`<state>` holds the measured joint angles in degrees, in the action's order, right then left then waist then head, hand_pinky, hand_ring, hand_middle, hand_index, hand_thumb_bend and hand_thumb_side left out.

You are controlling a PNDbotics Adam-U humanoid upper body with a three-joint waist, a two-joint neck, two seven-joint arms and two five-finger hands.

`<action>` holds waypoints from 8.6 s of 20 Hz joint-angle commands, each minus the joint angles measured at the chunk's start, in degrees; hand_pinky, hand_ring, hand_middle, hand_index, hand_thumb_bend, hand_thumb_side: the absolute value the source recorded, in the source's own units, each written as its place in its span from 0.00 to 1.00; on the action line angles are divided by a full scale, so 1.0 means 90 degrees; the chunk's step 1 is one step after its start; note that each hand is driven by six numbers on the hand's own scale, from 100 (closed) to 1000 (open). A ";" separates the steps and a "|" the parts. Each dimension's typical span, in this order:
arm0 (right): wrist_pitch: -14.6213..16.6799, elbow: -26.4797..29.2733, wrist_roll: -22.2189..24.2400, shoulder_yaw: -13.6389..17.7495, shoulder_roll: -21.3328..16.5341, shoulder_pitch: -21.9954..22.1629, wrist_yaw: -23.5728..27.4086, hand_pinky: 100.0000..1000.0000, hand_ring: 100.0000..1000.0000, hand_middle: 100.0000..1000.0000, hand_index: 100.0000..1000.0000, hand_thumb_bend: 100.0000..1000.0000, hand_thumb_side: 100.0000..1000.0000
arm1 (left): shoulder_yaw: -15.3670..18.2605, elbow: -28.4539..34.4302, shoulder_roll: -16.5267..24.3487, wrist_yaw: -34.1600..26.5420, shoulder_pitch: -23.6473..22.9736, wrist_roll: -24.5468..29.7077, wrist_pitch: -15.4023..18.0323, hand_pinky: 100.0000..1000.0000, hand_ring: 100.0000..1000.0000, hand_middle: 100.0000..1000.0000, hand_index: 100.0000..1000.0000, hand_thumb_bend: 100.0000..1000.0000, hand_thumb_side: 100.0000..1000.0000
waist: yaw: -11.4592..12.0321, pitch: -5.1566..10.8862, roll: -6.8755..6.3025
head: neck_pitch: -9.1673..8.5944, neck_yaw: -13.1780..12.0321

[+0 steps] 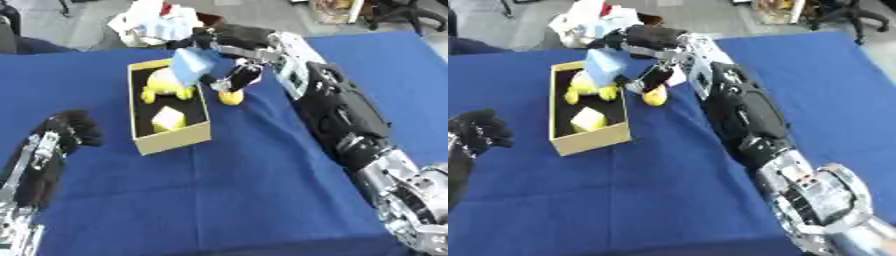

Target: Pick up objects on the table and place them in the box.

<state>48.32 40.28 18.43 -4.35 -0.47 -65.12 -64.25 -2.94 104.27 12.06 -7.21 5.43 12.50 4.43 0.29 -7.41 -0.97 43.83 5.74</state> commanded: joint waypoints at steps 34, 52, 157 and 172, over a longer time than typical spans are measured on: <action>0.0406 0.0186 0.0755 -0.0339 -0.0049 -0.0201 -0.1093 0.88 0.95 1.00 1.00 0.00 0.35 | 0.0010 0.0142 0.0111 -0.0019 0.0066 0.0055 0.0025 0.59 0.62 0.59 0.77 0.00 0.77 | -0.0059 0.0000 -0.0003 | -0.0064 0.0200; 0.0406 -0.0001 0.0253 -0.0123 -0.0159 -0.0246 -0.1926 0.88 0.94 1.00 1.00 0.15 0.12 | 0.0008 0.0154 0.0103 -0.0037 0.0084 0.0092 0.0038 0.59 0.62 0.59 0.77 0.00 0.77 | -0.0035 -0.0019 -0.0002 | -0.0099 0.0249; -0.3631 -0.1649 -0.1910 0.1795 -0.1699 0.0009 -0.1894 0.84 0.95 1.00 1.00 0.00 0.08 | -0.0118 0.0285 0.0231 -0.0099 0.0415 0.0345 0.0102 0.60 0.62 0.58 0.77 0.00 0.80 | 0.0760 -0.0649 0.0126 | -0.0872 0.0939; -0.2826 -0.0882 -0.3225 0.1797 -0.1558 -0.0093 -0.2006 0.33 0.46 0.52 0.83 0.00 0.00 | -0.0107 0.0285 0.0224 -0.0110 0.0394 0.0337 0.0103 0.60 0.62 0.58 0.77 0.00 0.80 | 0.0746 -0.0630 0.0123 | -0.0859 0.0974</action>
<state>21.72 29.96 -9.69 11.93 -13.91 -64.24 -82.11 -3.99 105.66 13.12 -7.89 8.55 15.38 5.31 7.03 -13.34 -0.34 36.67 14.27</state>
